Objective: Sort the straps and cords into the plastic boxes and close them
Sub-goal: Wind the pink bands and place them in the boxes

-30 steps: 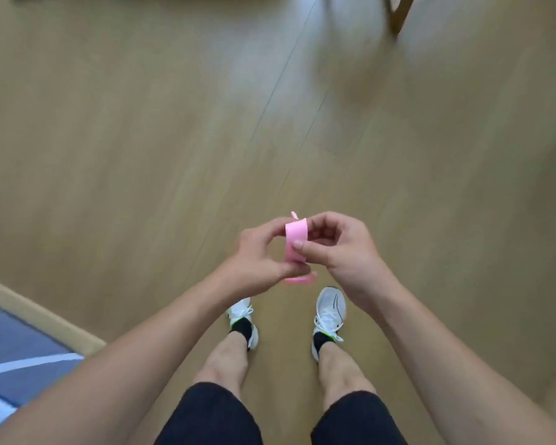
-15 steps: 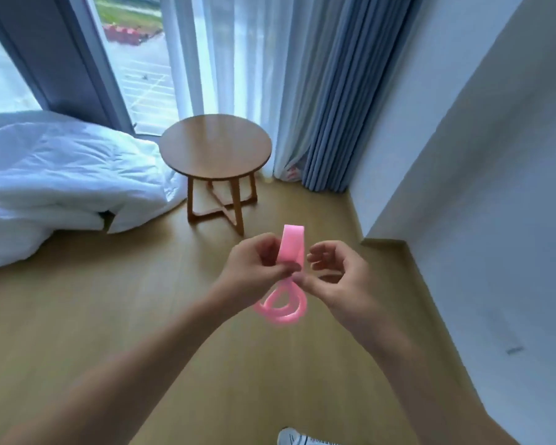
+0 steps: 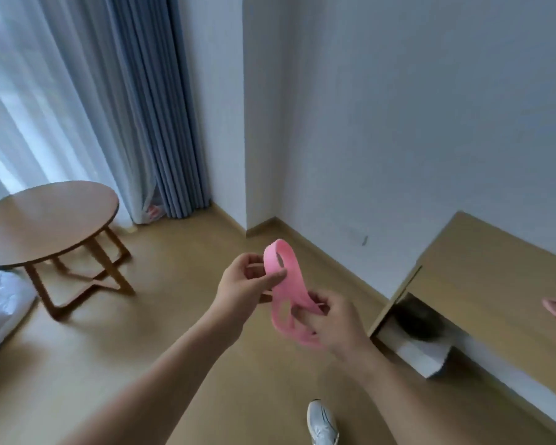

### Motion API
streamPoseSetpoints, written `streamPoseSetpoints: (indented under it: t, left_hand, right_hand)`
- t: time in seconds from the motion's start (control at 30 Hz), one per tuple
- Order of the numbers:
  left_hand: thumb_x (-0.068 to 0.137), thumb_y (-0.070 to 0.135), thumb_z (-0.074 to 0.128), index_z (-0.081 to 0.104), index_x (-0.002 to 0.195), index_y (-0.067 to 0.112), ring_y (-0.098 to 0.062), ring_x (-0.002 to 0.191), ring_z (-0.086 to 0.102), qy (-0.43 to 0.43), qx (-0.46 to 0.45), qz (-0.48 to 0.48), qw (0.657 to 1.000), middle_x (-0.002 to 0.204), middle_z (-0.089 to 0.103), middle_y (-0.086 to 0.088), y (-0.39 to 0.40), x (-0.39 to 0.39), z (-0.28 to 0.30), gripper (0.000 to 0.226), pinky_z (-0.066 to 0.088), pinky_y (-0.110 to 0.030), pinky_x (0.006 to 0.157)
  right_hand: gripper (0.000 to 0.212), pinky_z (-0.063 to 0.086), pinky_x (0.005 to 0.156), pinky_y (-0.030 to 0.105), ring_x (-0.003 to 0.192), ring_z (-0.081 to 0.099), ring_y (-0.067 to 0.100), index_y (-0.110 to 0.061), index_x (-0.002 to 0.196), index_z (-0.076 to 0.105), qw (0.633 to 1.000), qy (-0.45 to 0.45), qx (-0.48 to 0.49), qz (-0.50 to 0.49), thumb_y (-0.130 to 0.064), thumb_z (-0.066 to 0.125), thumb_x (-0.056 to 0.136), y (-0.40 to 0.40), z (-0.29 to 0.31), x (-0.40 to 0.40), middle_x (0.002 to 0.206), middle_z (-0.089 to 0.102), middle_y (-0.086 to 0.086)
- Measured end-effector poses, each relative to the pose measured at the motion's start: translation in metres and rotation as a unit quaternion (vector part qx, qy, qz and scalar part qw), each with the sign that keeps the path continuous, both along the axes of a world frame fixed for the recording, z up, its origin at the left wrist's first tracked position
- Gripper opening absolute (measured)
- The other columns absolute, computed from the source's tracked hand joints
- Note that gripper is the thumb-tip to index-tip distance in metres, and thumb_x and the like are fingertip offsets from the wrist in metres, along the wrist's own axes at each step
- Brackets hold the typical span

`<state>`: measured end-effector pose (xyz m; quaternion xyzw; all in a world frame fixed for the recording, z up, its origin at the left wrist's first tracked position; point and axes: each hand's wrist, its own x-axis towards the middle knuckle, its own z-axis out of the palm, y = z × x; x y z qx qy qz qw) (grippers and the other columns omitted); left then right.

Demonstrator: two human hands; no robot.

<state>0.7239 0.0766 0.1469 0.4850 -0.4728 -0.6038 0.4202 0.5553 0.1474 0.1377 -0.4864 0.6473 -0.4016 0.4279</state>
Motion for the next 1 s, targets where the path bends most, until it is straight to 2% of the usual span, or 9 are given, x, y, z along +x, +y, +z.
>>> streamPoseSetpoints:
  t: [0.1,0.2,0.33,0.47,0.6,0.7,0.77,0.83,1.0]
  left_hand:
    - [0.081,0.023,0.085,0.059,0.123,0.019,-0.016,0.091,0.073,-0.053,0.016,-0.049,0.997,0.104,0.074,-0.001,0.021,-0.028,-0.012,0.049,0.059,-0.033,0.073]
    - [0.080,0.022,0.086,0.054,0.135,0.030,-0.012,0.111,0.063,-0.127,-0.040,-0.126,0.983,0.126,0.061,0.008,0.042,-0.068,-0.018,0.064,0.057,-0.038,0.092]
    - [0.080,0.021,0.085,0.056,0.137,0.043,-0.002,0.130,0.050,-0.163,-0.128,-0.328,0.922,0.138,0.053,0.019,0.073,-0.144,-0.014,0.068,0.047,-0.035,0.109]
    - [0.081,0.033,0.085,0.061,0.135,0.029,-0.016,0.112,0.067,-0.147,-0.095,-0.461,0.870,0.124,0.067,-0.001,0.109,-0.236,-0.013,0.060,0.057,-0.037,0.097]
    - [0.083,0.044,0.080,0.070,0.119,0.029,-0.019,0.100,0.070,-0.110,-0.061,-0.530,0.839,0.108,0.074,-0.004,0.153,-0.332,-0.021,0.040,0.054,-0.028,0.087]
    - [0.075,0.053,0.080,0.068,0.117,0.019,-0.033,0.102,0.066,-0.117,-0.046,-0.555,0.822,0.110,0.069,-0.017,0.185,-0.414,-0.032,0.056,0.053,-0.048,0.098]
    - [0.075,0.051,0.081,0.063,0.115,0.010,-0.026,0.096,0.068,-0.124,-0.030,-0.570,0.811,0.106,0.069,-0.016,0.202,-0.462,-0.037,0.060,0.057,-0.048,0.092]
    - [0.077,0.043,0.083,0.060,0.114,0.007,-0.022,0.085,0.069,-0.121,-0.006,-0.591,0.797,0.095,0.073,-0.009,0.216,-0.505,-0.038,0.057,0.061,-0.039,0.078]
    - [0.079,0.033,0.083,0.065,0.110,0.011,-0.017,0.079,0.064,-0.145,0.007,-0.601,0.786,0.089,0.071,-0.002,0.228,-0.592,-0.040,0.042,0.056,-0.036,0.069]
  right_hand:
    - [0.005,0.053,0.062,0.021,0.068,0.067,0.007,-0.026,0.083,0.075,0.998,0.065,0.002,-0.025,-0.026,0.078,0.087,0.035,0.001,-0.043,0.078,0.073,-0.005]
    - [0.006,0.057,0.068,0.021,0.078,0.067,0.002,-0.029,0.093,0.076,0.991,0.129,0.024,-0.019,-0.029,0.076,0.087,0.071,0.001,-0.088,0.089,0.072,-0.012]
    - [0.006,0.053,0.070,0.027,0.073,0.064,0.004,-0.032,0.085,0.073,0.990,0.141,0.025,0.001,-0.036,0.074,0.088,0.123,0.003,-0.153,0.080,0.070,-0.010]
    - [0.013,0.046,0.069,0.017,0.082,0.065,-0.002,-0.046,0.098,0.072,0.990,0.136,-0.014,-0.041,-0.039,0.075,0.087,0.174,0.003,-0.233,0.088,0.071,-0.019]
    - [0.023,0.053,0.078,0.020,0.090,0.068,0.001,-0.040,0.105,0.074,0.989,0.092,-0.009,-0.117,-0.030,0.080,0.084,0.231,-0.001,-0.319,0.094,0.074,-0.017]
    - [0.019,0.057,0.076,0.025,0.085,0.071,0.006,-0.035,0.095,0.076,0.979,0.038,0.004,-0.198,-0.026,0.083,0.081,0.280,-0.008,-0.388,0.091,0.076,-0.009]
    - [0.018,0.054,0.069,0.020,0.079,0.071,0.006,-0.030,0.091,0.076,0.965,0.002,0.025,-0.263,-0.023,0.086,0.077,0.310,-0.012,-0.427,0.088,0.077,-0.008]
    - [0.020,0.051,0.065,0.015,0.079,0.072,0.004,-0.029,0.090,0.076,0.953,-0.011,0.040,-0.301,-0.024,0.087,0.076,0.334,-0.016,-0.462,0.088,0.077,-0.010]
    - [0.017,0.058,0.070,0.021,0.079,0.071,0.002,-0.032,0.090,0.077,0.927,-0.021,0.066,-0.369,-0.024,0.086,0.078,0.364,-0.028,-0.530,0.087,0.076,-0.012]
